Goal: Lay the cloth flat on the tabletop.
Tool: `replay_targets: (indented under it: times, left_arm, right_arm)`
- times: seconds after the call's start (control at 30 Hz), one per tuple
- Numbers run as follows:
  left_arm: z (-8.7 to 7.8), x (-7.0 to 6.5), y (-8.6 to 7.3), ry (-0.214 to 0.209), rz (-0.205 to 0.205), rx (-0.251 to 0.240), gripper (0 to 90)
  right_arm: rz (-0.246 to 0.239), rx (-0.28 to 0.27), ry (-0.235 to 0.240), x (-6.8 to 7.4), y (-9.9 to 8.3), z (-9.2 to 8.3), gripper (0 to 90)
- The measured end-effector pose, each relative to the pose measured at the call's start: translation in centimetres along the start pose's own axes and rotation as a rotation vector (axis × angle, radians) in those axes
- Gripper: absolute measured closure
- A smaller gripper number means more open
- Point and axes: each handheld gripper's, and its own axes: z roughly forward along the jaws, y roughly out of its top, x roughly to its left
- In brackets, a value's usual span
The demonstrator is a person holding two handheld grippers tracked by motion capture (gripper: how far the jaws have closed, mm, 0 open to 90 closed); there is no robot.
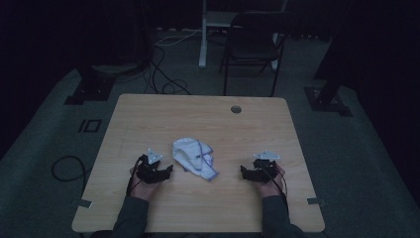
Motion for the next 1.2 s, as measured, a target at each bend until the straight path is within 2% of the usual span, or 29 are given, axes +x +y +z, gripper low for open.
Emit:
replay_targets:
  times: [0.23,0.37,0.4,0.47,0.5,0.73,1.0,1.2]
  left_arm:
    - [0.0,-0.1,0.0,0.003,-0.005,0.001,38.4]
    - [0.0,-0.1,0.0,0.006,-0.007,0.004,38.5]
    - [0.0,-0.1,0.1,0.006,-0.008,0.004,38.9]
    - [0.0,-0.1,0.1,0.005,-0.007,0.006,39.1]
    - [0.0,-0.1,0.1,0.005,-0.006,0.007,40.0]
    - [-0.1,-0.2,0.1,-0.002,-0.001,0.006,42.4]
    - [-0.1,-0.2,0.1,-0.003,0.001,0.004,43.4]
    - [-0.1,-0.2,0.1,-0.003,0.001,0.005,43.7]
  right_arm:
    - [-0.007,0.012,0.008,0.2,0.0,-0.1,15.3]
    - [-0.011,0.02,0.011,0.3,0.1,-0.3,18.9]
    - [-0.016,0.018,0.015,0.3,0.1,-0.4,22.8]
    - [-0.016,0.017,0.015,0.3,0.1,-0.4,24.6]
    - [-0.015,0.015,0.012,0.4,0.1,-0.5,31.0]
    - [-0.02,-0.033,0.026,0.7,0.4,-1.2,41.6]
    - [-0.034,-0.062,0.043,1.5,0.8,-1.8,43.3]
    - [-0.071,-0.044,0.059,2.4,1.0,-1.8,46.2]
